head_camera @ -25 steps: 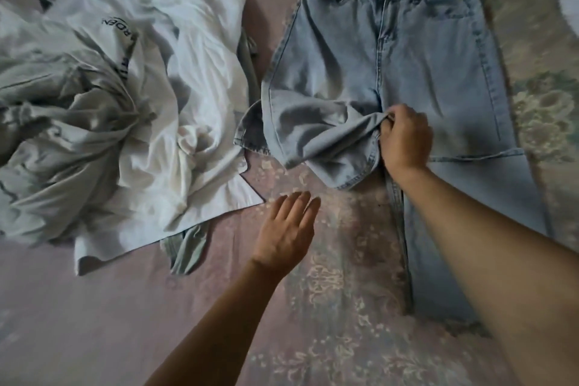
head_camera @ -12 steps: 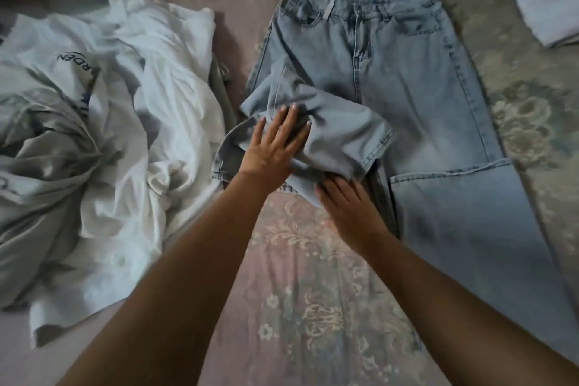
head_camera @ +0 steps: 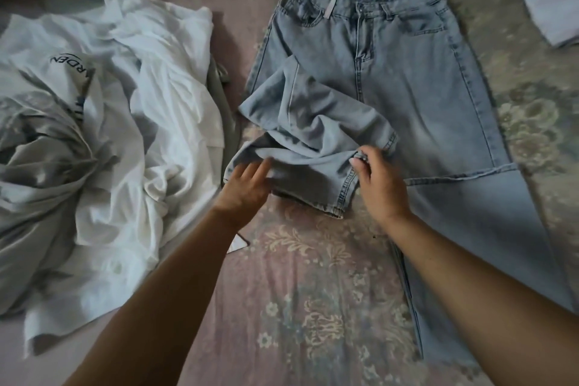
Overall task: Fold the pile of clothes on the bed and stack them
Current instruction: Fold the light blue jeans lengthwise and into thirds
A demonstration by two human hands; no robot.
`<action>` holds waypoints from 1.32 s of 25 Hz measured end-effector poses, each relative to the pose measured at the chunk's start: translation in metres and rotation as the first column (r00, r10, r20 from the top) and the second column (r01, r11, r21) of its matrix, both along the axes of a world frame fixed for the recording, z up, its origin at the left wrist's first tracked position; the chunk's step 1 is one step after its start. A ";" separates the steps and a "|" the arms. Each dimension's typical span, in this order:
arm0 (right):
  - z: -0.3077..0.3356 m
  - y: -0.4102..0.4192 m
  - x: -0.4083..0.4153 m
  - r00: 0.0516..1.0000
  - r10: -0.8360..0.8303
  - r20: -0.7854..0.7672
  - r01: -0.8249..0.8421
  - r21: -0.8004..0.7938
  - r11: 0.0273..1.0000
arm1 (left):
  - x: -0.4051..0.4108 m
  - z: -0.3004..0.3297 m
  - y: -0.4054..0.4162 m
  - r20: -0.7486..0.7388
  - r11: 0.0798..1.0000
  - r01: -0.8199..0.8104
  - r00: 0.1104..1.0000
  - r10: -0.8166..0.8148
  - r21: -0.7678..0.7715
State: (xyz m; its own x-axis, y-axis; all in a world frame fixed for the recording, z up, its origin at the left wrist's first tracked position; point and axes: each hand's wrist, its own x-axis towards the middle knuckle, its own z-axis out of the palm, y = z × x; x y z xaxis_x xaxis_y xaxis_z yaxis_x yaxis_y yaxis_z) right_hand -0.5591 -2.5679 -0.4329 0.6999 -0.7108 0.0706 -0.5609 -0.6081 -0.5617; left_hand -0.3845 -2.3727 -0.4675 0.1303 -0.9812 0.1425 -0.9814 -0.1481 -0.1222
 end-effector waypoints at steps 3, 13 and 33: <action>-0.012 0.015 -0.010 0.962 0.209 -0.177 -0.273 -0.544 0.793 | -0.009 0.013 -0.006 -0.102 0.991 0.020 0.994 -0.033 -0.129; 0.006 0.070 -0.030 0.949 0.056 -0.311 -0.159 -0.314 0.936 | -0.048 0.070 0.039 -0.300 0.988 -0.035 0.954 -0.012 -0.153; 0.222 0.172 -0.217 0.883 0.428 -0.193 -0.381 0.239 0.893 | -0.248 0.277 0.204 -0.767 0.177 -0.881 -0.265 0.585 0.439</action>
State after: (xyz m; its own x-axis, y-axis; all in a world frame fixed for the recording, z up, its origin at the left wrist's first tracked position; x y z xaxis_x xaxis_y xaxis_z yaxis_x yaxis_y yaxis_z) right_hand -0.7763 -2.3961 -0.2112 0.9080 -0.3454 -0.2373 -0.4180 -0.7060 -0.5718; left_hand -0.6325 -2.1689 -0.1902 0.8856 0.0152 -0.4642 0.3424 -0.6967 0.6304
